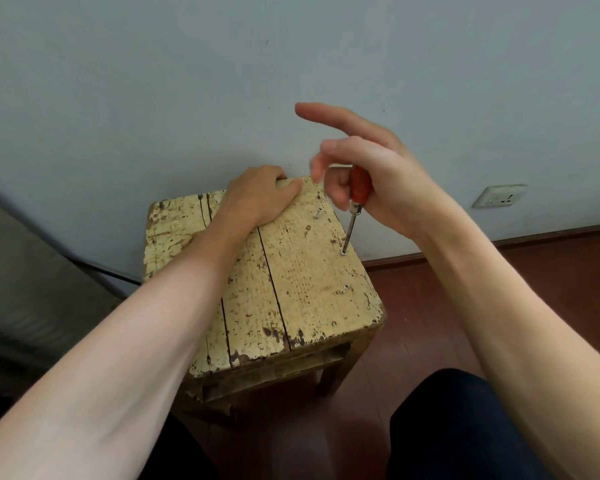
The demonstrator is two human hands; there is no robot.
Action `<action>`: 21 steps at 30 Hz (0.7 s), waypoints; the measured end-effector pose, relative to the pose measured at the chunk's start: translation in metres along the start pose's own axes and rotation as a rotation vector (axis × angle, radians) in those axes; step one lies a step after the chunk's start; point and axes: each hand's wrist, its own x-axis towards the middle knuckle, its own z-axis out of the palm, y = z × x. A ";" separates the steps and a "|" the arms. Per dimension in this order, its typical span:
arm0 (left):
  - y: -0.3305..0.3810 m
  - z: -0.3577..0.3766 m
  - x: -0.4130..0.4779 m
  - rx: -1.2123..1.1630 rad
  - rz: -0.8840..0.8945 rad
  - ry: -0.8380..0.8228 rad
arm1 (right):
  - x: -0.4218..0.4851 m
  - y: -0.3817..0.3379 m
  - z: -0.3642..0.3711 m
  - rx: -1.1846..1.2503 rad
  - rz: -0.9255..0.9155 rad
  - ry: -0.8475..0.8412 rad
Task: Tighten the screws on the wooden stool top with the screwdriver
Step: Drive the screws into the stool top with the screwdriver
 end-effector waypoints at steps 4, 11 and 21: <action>0.000 0.001 0.000 0.002 0.003 0.011 | -0.004 0.007 0.015 0.017 -0.066 0.211; -0.001 0.002 0.001 -0.005 -0.004 -0.011 | -0.002 0.014 0.054 0.006 -0.204 1.240; -0.001 0.001 0.001 0.013 -0.010 -0.006 | -0.015 0.002 -0.007 0.101 0.052 0.127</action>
